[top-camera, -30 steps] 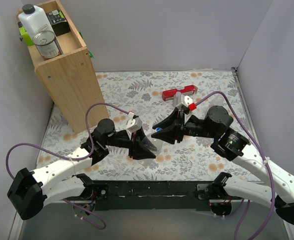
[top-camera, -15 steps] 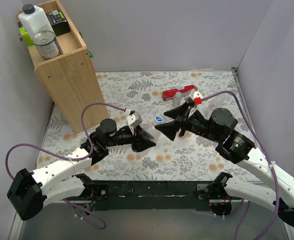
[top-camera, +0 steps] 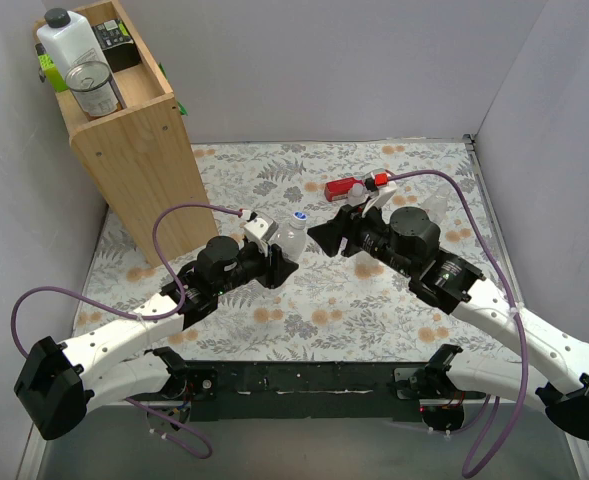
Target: Unscrew the bottle caps
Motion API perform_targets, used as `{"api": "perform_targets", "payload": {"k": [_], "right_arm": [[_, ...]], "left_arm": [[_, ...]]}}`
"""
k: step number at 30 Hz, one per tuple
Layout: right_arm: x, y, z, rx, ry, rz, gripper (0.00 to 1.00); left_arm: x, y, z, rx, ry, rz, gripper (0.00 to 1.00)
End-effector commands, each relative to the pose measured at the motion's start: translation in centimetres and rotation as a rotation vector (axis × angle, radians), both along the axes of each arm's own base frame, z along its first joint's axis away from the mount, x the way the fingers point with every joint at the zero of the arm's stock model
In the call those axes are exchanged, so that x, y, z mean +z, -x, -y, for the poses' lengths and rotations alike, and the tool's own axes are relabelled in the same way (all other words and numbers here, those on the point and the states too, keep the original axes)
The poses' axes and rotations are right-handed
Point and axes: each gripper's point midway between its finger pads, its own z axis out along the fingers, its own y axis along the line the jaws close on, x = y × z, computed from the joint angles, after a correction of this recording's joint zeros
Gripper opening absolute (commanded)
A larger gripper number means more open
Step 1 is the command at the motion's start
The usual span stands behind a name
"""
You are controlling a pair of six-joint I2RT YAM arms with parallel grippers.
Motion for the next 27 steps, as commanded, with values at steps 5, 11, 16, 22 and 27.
{"api": "perform_targets", "payload": {"k": [5, 11, 16, 22, 27], "right_arm": [[3.3, -0.4, -1.5, -0.006, -0.152, 0.023, 0.62], [2.9, -0.9, -2.7, 0.004, -0.149, -0.007, 0.57], [2.5, -1.1, -3.7, 0.027, -0.142, -0.024, 0.56], [2.6, -1.3, -4.2, 0.039, -0.147, -0.017, 0.54], [2.5, -1.5, -4.7, 0.043, -0.141, -0.018, 0.55]], "left_arm": [[1.5, -1.3, -0.4, 0.071, -0.01, 0.042, 0.1], [1.4, -1.2, -0.3, 0.07, -0.012, 0.037, 0.1], [1.4, -1.1, -0.3, 0.069, -0.016, 0.039, 0.09], [1.2, -1.1, -0.1, 0.066, -0.025, 0.034, 0.09], [0.9, -0.9, 0.1, 0.057, -0.032, 0.029, 0.09]]}}
